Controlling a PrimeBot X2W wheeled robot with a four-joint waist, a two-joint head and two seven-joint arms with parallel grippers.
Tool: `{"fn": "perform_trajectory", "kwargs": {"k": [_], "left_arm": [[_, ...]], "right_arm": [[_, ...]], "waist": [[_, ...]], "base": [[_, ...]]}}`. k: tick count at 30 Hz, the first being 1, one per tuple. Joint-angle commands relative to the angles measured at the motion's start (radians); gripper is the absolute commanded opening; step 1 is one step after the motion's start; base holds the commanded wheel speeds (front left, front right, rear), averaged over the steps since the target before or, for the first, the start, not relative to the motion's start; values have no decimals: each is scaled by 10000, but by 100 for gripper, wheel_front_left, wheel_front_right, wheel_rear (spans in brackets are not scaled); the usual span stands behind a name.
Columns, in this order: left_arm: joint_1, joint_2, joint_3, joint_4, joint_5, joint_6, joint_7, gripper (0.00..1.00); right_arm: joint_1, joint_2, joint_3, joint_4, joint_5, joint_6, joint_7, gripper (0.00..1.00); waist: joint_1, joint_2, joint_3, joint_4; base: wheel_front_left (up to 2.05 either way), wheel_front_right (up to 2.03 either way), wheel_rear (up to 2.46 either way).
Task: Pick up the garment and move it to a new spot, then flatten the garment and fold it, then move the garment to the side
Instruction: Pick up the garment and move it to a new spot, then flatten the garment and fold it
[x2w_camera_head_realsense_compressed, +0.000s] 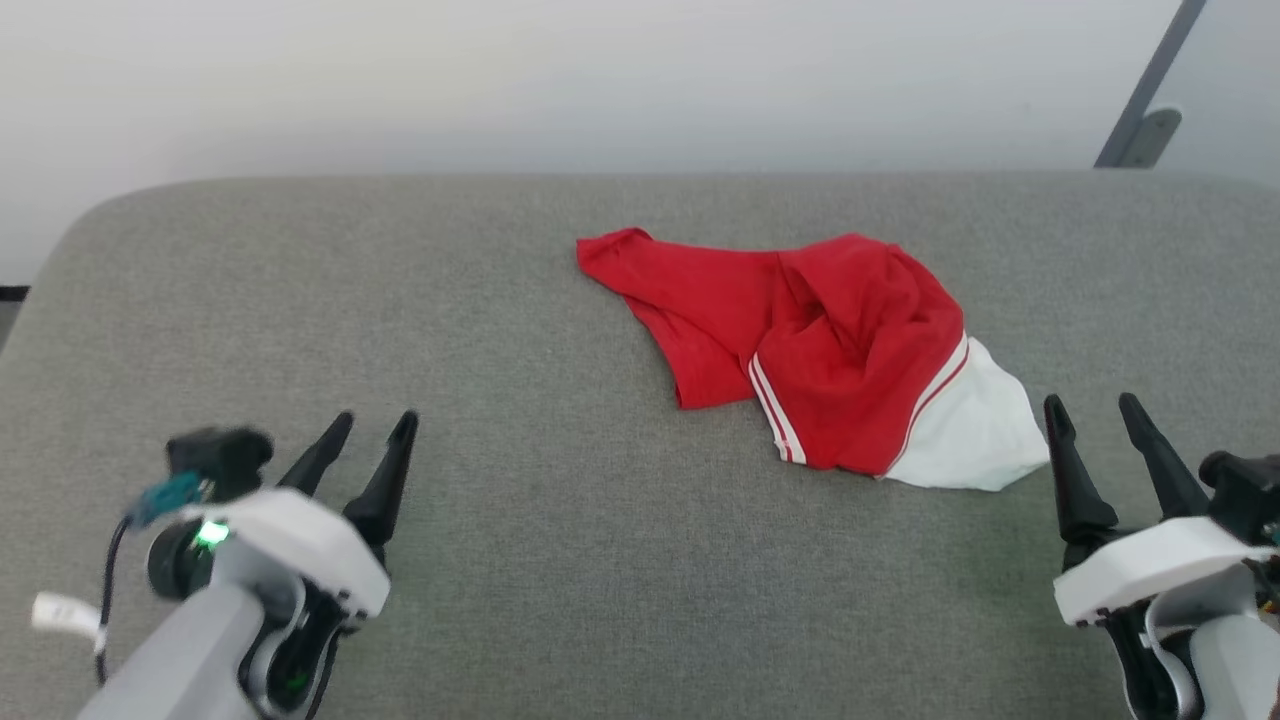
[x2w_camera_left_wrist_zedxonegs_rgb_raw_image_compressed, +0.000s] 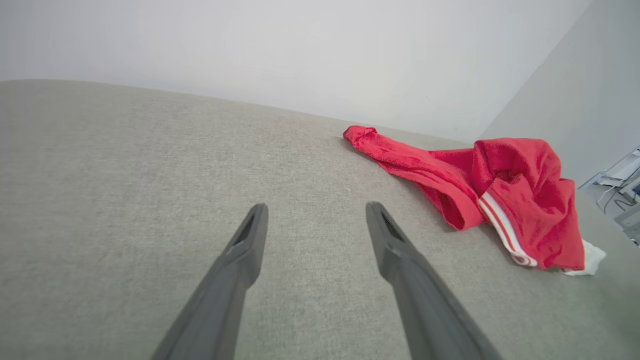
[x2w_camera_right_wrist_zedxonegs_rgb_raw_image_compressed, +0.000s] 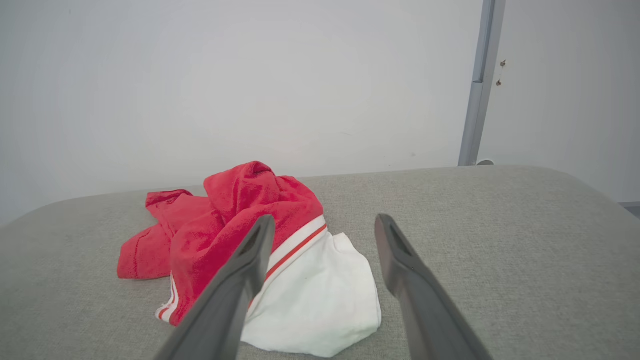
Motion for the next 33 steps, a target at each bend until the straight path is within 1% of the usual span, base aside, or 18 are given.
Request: {"fn": "perform_trajectory", "kwargs": {"k": [1, 4, 6, 8, 11, 12, 14, 17, 19, 20, 26, 33], "left_arm": [[464, 43, 491, -365, 422, 165, -52, 100], [1593, 25, 1750, -1325, 1589, 614, -54, 100], [2272, -53, 2542, -2082, 2663, 960, -53, 100], [3006, -318, 3370, -2732, 3546, 1256, -53, 100], [3912, -757, 4373, -3488, 4753, 1414, -54, 100], [3912, -757, 4373, -3488, 4753, 1414, -54, 100], [4338, -1104, 4837, -3832, 5345, 1292, -54, 100], [4742, -1434, 5319, -4032, 6103, 1084, -56, 100], [4887, -1680, 5646, -4158, 6373, 884, -54, 100], [5019, -1918, 5987, -4286, 6655, 710, -55, 100], [5401, -2406, 6797, -4351, 7263, 198, -55, 100], [5497, -2849, 7304, -4197, 7717, -227, -55, 100]], "right_arm": [[217, -5, -91, -165, -74, 2, 97, 100], [422, 37, -268, -468, -151, 3, 247, 100], [524, 116, -407, -664, -177, 2, 311, 100], [562, 208, -507, -802, -195, 2, 344, 100], [570, 409, -589, -983, -247, 2, 341, 100], [570, 409, -589, -983, -247, 2, 341, 100], [592, 501, -616, -1055, -275, 2, 341, 100], [601, 592, -653, -1127, -330, 2, 307, 100], [618, 642, -686, -1212, -368, 2, 258, 100], [672, 677, -724, -1307, -407, 2, 219, 100], [792, 768, -780, -1509, -582, 3, 244, 100], [781, 821, -822, -1504, -662, 2, 311, 100]], "waist": [[-1, 0, -206, 93], [-1, 0, -331, 54], [-1, 0, -382, -3], [-1, 0, -408, -77], [-1, 0, -419, -179], [-1, 0, -419, -179], [-1, 0, -416, -230], [-1, 0, -399, -277], [-1, 0, -380, -309], [-1, 0, -365, -341], [-1, 0, -355, -432], [-1, 0, -350, -413]], "base": [[0, 0, 0], [0, 0, 0], [0, 0, 0], [0, 0, 0], [0, 0, 0], [0, 0, 0], [0, 0, 0], [0, 0, 0], [0, 0, 0], [0, 0, 0], [0, 0, 0], [0, 0, 0]]}}
